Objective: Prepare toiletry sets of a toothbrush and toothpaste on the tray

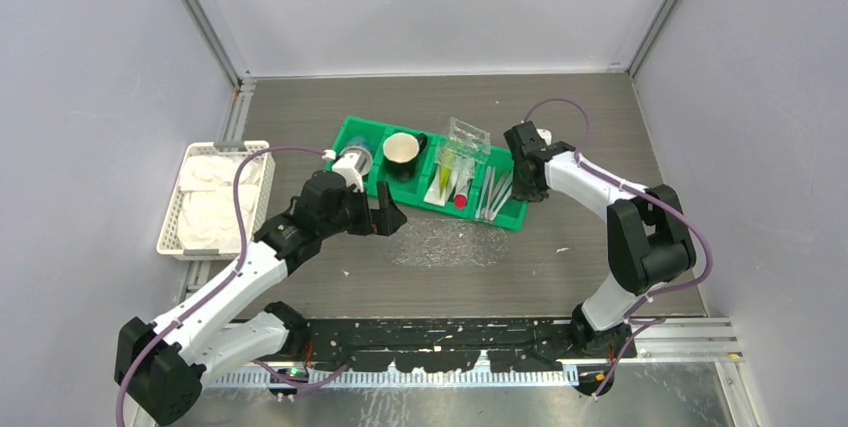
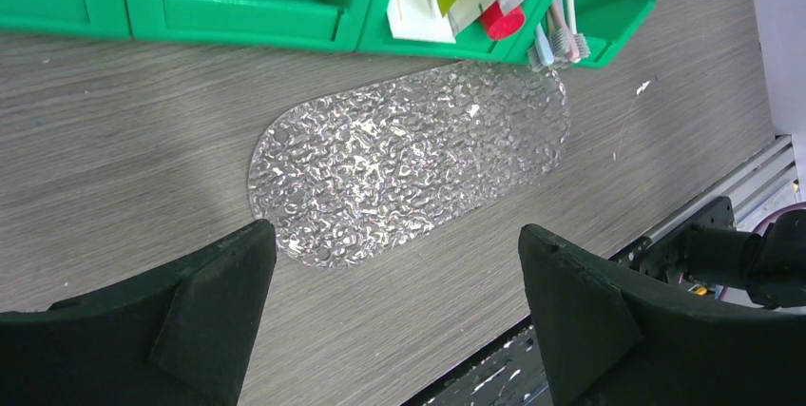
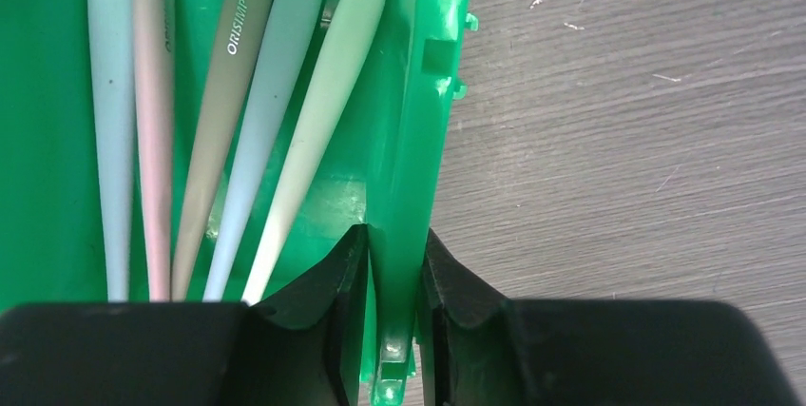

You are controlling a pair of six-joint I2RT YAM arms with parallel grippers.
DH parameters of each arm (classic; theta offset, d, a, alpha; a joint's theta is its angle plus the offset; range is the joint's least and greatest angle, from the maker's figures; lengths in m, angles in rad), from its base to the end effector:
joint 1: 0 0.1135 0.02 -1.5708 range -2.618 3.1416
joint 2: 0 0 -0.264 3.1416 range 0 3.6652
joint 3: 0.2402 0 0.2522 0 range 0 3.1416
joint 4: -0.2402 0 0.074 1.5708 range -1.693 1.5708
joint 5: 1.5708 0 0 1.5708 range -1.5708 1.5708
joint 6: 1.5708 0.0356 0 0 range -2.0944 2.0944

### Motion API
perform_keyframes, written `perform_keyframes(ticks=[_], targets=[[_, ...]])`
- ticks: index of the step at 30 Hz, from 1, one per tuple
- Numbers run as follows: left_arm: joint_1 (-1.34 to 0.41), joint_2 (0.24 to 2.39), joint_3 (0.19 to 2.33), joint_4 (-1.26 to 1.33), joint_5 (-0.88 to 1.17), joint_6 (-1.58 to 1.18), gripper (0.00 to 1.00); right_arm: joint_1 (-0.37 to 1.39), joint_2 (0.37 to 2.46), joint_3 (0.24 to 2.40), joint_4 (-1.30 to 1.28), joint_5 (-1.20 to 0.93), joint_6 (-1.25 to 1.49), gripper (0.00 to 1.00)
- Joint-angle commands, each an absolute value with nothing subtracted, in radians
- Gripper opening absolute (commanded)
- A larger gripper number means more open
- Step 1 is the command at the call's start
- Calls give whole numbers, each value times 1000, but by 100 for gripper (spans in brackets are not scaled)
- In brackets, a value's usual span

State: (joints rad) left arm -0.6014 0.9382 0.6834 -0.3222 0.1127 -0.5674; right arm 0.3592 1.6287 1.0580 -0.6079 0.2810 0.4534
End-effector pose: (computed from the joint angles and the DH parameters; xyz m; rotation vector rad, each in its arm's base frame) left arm 0.1690 -0.1208 0.2631 0.1072 2.2507 -0.7798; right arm 0.2985 0.1016 0.1952 0.2006 2.6633 -0.1373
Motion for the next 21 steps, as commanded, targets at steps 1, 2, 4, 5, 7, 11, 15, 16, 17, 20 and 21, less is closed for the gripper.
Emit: perform_keyframes(ticks=[1,2,4,5,7,11,15,16,17,20,21], targets=[[-604,926,758,-366,84,-541,100,364,1697,1116,-668,378,387,1],[-605,926,761,-372,80,-538,100,364,1711,1133,-671,390,382,1],[-605,924,762,-378,77,-536,100,363,1742,1169,-671,411,368,1],[-605,922,761,-381,75,-536,100,362,1751,1187,-676,426,359,1],[-605,916,758,-383,71,-535,100,362,1785,1223,-679,442,342,1],[-605,916,762,-399,67,-528,100,351,1828,1250,-671,479,295,1],[-606,921,772,-414,63,-514,100,306,1848,1238,-633,449,266,1],[-605,925,780,-425,61,-507,100,299,1847,1237,-624,433,262,1],[-605,930,789,-440,53,-499,100,298,1844,1232,-614,429,259,1],[-603,927,811,-487,-84,-490,100,296,1823,1221,-594,416,275,6],[-598,925,817,-510,-164,-501,100,296,1816,1220,-593,412,281,9]])
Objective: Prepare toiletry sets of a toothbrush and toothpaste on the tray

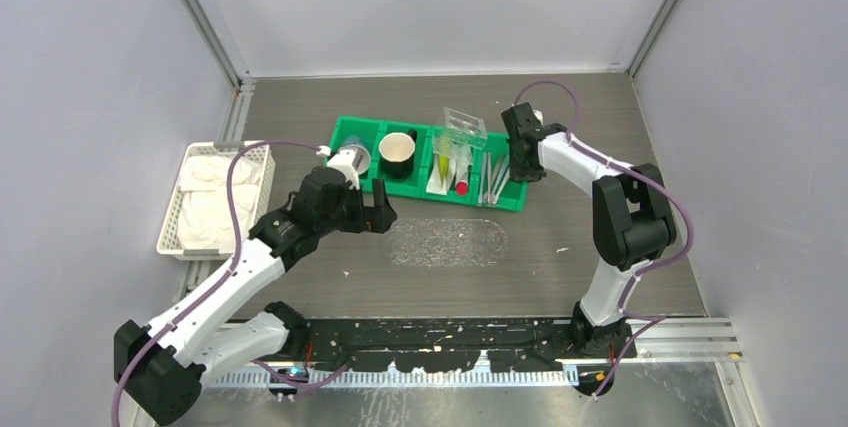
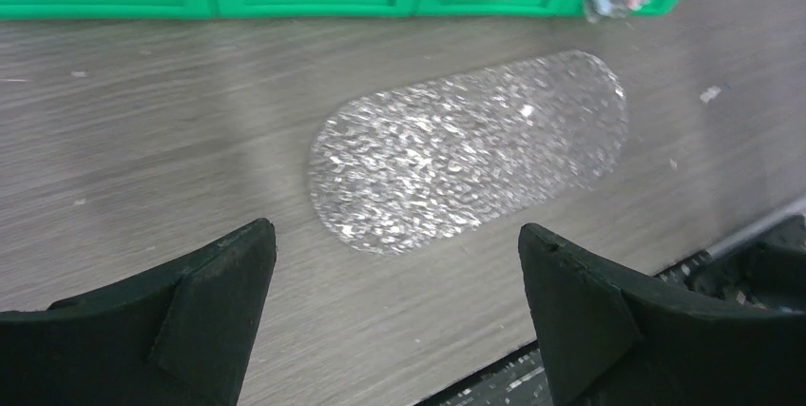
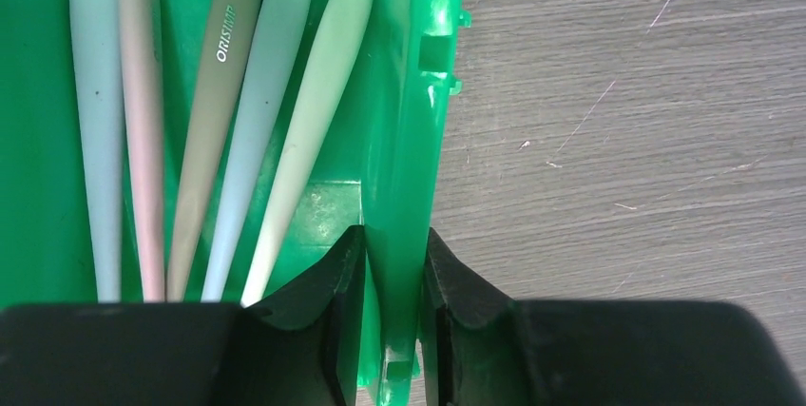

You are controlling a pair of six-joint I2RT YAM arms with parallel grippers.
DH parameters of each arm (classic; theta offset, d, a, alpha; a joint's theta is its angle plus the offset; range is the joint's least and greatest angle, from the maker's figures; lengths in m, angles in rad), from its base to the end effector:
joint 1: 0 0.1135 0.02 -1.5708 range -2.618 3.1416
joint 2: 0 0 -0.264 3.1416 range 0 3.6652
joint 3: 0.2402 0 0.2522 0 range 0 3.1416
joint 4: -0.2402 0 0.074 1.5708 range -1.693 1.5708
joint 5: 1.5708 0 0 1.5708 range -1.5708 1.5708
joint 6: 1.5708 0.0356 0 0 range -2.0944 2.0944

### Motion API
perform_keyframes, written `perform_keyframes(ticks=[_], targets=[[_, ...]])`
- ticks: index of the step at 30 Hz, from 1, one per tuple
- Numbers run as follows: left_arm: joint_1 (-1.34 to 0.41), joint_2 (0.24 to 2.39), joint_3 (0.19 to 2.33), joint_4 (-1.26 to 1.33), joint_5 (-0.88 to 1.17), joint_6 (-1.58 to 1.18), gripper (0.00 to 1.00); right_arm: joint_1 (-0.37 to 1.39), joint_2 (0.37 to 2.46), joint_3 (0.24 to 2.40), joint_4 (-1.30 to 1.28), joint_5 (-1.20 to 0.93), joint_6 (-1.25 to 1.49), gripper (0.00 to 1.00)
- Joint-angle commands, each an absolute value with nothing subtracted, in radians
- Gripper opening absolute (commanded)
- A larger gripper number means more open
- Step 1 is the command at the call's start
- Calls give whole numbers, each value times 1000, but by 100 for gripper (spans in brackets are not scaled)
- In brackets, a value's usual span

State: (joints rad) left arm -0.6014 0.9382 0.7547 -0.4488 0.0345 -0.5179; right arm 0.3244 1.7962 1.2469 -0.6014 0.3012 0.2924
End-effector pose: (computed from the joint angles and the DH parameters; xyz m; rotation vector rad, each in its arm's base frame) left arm 0.1676 -0.1165 0.2759 0.1152 2.2797 -0.6478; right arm 0.3477 0.1058 0.1955 0.0433 2.6461 -0.2113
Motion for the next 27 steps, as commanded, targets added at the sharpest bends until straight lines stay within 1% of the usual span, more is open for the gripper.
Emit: perform_keyframes(ticks=[1,3,4,7,9,11,16,19,22,27], targets=[[-584,924,820,-520,-221,-511,100,296,1808,1218,-595,409,289,18],[-526,940,826,-502,-268,-514,100,297,1792,1217,-601,417,311,36],[-489,960,839,-500,-266,-515,100,296,1783,1220,-608,414,318,43],[-398,1039,881,-491,-263,-518,100,296,1750,1215,-608,394,345,50],[-343,1098,908,-481,-234,-529,100,297,1710,1193,-590,368,361,58],[-299,1161,925,-463,-205,-531,100,297,1670,1171,-574,357,375,61],[-241,1258,917,-348,-199,-533,100,297,1587,1126,-553,331,430,64],[-211,1329,930,-289,-138,-518,100,297,1543,1095,-522,288,455,68],[-207,1387,955,-283,-162,-516,100,296,1520,1076,-511,269,471,68],[-198,1429,958,-233,-205,-484,100,296,1535,1067,-509,301,460,68]])
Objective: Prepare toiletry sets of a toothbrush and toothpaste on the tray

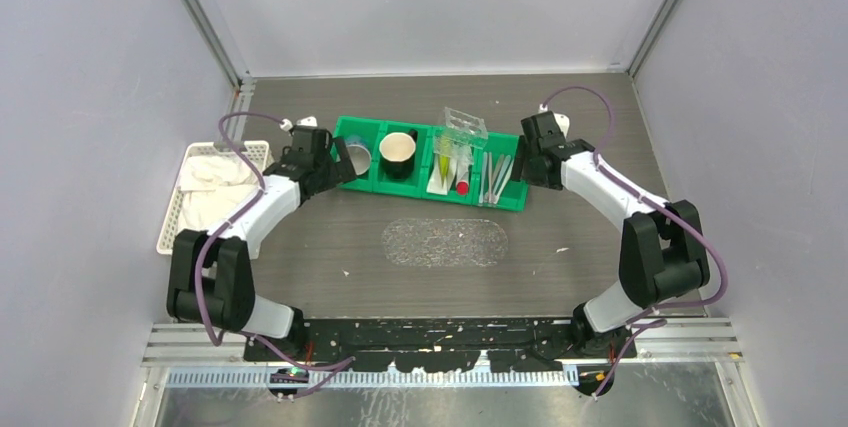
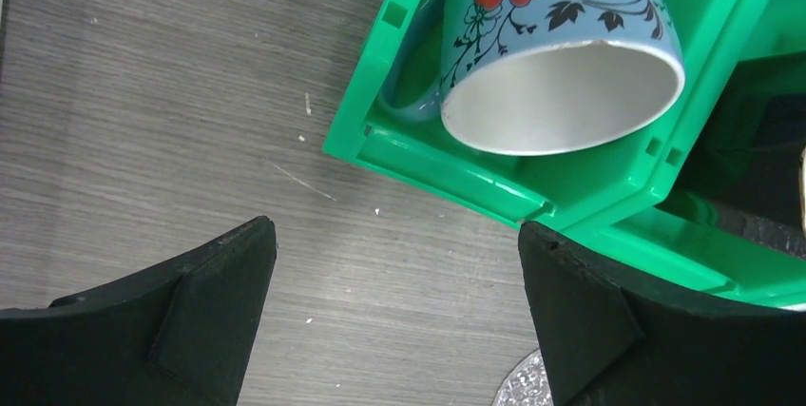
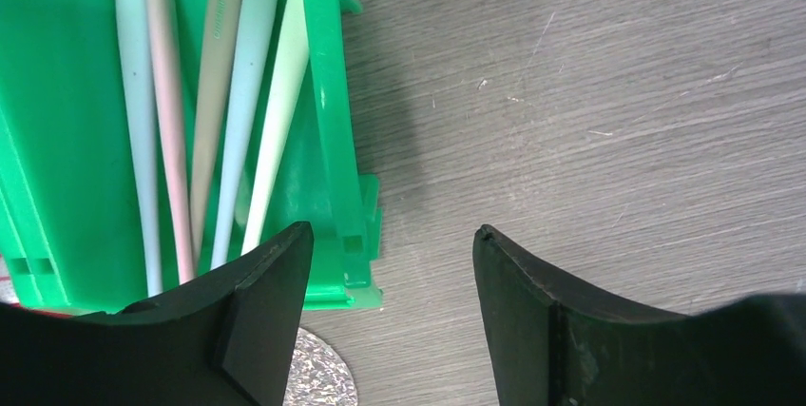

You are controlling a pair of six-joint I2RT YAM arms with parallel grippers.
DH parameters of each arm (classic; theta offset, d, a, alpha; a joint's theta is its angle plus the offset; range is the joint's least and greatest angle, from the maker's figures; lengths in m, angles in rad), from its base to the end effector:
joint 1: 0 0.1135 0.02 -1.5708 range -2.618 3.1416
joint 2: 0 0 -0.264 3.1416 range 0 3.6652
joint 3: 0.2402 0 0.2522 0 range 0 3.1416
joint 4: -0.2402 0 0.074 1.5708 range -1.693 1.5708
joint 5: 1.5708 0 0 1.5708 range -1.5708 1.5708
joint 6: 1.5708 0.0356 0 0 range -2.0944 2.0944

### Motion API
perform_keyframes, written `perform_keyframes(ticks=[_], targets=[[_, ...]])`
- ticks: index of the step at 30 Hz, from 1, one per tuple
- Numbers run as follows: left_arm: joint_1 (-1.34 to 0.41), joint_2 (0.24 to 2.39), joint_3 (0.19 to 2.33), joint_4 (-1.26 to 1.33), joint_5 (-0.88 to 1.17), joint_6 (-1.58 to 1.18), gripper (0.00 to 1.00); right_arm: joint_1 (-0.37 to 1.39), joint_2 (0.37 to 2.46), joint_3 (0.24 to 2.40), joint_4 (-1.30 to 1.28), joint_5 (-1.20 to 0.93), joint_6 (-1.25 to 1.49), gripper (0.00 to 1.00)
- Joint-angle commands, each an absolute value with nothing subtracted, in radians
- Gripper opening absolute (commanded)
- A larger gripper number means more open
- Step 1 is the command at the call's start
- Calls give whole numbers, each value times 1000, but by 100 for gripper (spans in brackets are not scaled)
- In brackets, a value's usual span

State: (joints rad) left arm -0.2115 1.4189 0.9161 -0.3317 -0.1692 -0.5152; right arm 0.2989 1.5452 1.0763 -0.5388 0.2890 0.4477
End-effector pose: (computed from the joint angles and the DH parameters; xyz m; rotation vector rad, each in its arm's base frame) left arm 0.2915 -0.0565 0.2282 -0.4393 2.3535 -0.1384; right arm 0.3055 0.0835 0.2288 0.2926 2.5005 -0.0755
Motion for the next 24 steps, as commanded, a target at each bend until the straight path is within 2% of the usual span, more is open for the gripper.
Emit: perform_keyframes(ticks=[1,3,6,7,20,24], targets=[[-190,1438,963,-230,-199,-471,96,297,1542,1066,-509,308,459,68],[-165,1461,973,-222,-159,-459,84,297,1556,1061,-502,320,458,68],[-128,1479,973,-210,-110,-460,61,297,1579,1055,-490,328,462,68],[-120,1482,966,-202,-101,-464,57,296,1589,1055,-489,333,464,68],[-62,1563,965,-146,-34,-459,50,296,1623,1043,-477,339,465,67],[-62,1619,983,-137,-16,-462,45,296,1607,1045,-485,366,471,67]])
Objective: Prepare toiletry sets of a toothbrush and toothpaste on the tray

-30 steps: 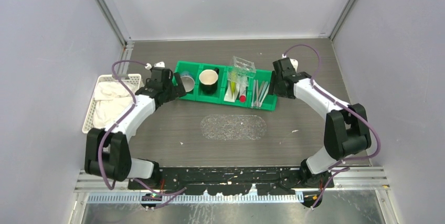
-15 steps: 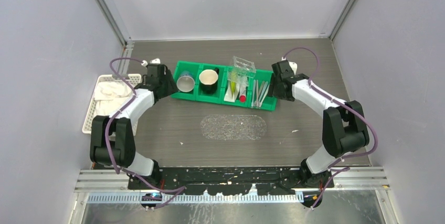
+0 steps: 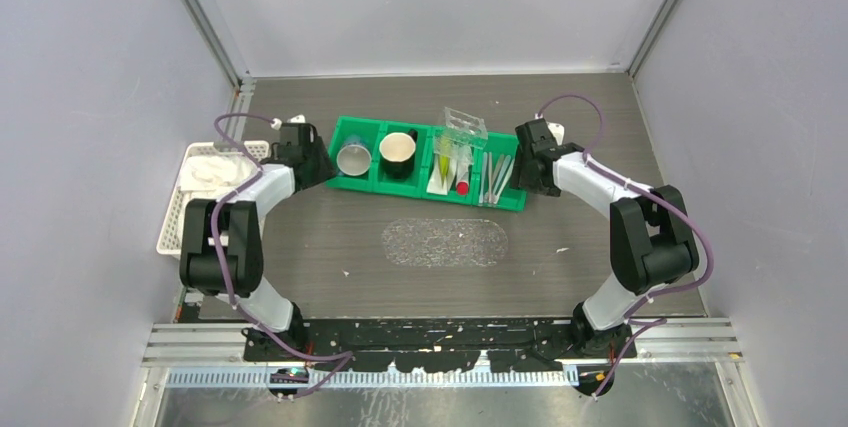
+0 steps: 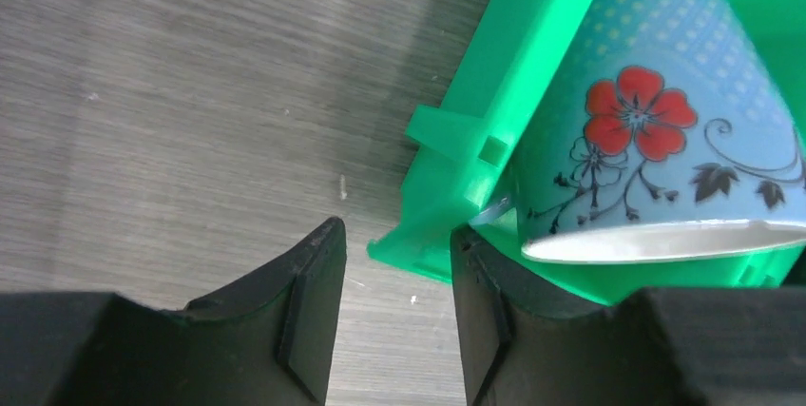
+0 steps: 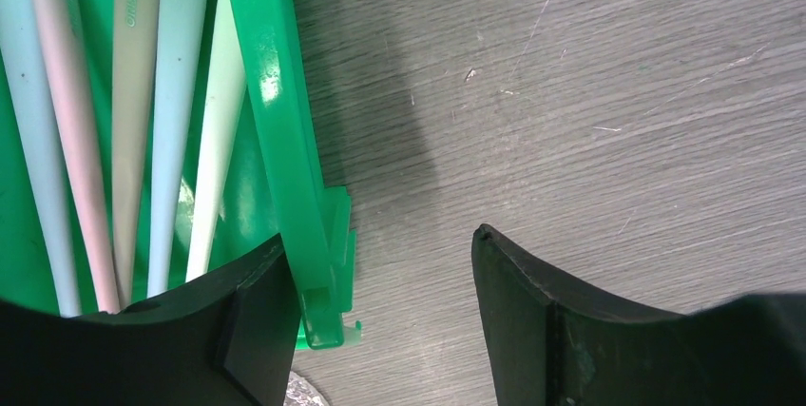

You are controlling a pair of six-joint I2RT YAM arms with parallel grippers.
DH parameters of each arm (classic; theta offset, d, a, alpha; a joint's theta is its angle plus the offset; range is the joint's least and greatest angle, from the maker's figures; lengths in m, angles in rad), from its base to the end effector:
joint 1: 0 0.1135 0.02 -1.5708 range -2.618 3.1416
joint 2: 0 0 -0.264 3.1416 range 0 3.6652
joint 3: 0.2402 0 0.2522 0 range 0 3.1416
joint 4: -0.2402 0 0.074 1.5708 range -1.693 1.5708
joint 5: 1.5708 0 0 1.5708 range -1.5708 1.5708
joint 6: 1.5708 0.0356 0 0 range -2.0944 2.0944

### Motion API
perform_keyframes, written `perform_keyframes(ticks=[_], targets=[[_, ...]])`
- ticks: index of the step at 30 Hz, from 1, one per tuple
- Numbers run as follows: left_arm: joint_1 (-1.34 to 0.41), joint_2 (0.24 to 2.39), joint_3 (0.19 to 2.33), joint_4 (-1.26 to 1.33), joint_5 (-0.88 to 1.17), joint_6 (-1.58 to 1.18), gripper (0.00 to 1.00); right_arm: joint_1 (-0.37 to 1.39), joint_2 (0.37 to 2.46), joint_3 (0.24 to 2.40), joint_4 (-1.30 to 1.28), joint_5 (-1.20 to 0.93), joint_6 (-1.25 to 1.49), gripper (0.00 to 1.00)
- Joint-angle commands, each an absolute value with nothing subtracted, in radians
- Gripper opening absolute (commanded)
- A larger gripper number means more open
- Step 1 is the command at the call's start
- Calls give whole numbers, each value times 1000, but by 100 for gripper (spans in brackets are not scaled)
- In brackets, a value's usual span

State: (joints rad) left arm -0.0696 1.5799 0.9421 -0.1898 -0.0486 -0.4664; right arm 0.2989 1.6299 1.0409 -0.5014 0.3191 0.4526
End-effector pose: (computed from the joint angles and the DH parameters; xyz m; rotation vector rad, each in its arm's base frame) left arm 0.3284 -0.0212 0.1992 -0.4965 2.3541 -0.1919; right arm 0.3114 0.0843 0.1952 0.2992 2.5622 -0.1542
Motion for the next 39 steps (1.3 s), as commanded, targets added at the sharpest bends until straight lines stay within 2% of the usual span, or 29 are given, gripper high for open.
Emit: perform_keyframes(ticks=[1,6,19,20,23,26,27,34,36,39], targets=[[-62,1629,986,-135,-10,-464,43,296,1604,1045,-487,373,474,67],[-63,1638,951,-120,60,-488,27,272,1615,1049,-486,373,480,67],[-103,1533,821,-97,121,-554,22,221,1560,1085,-496,309,480,70],[-108,1530,822,-101,115,-556,24,222,1543,1088,-506,301,481,70],[-109,1513,836,-130,109,-557,47,228,1472,1091,-534,237,489,69],[-109,1475,846,-163,118,-557,59,265,1395,1106,-594,249,488,70],[-109,1462,849,-173,123,-556,60,281,1371,1111,-615,261,490,70],[-109,1421,840,-182,148,-563,55,497,1299,1175,-661,229,627,70],[-109,1416,832,-183,153,-566,49,542,1341,1206,-626,169,665,70],[-109,1372,811,-191,121,-572,36,587,1460,1286,-579,87,707,62]])
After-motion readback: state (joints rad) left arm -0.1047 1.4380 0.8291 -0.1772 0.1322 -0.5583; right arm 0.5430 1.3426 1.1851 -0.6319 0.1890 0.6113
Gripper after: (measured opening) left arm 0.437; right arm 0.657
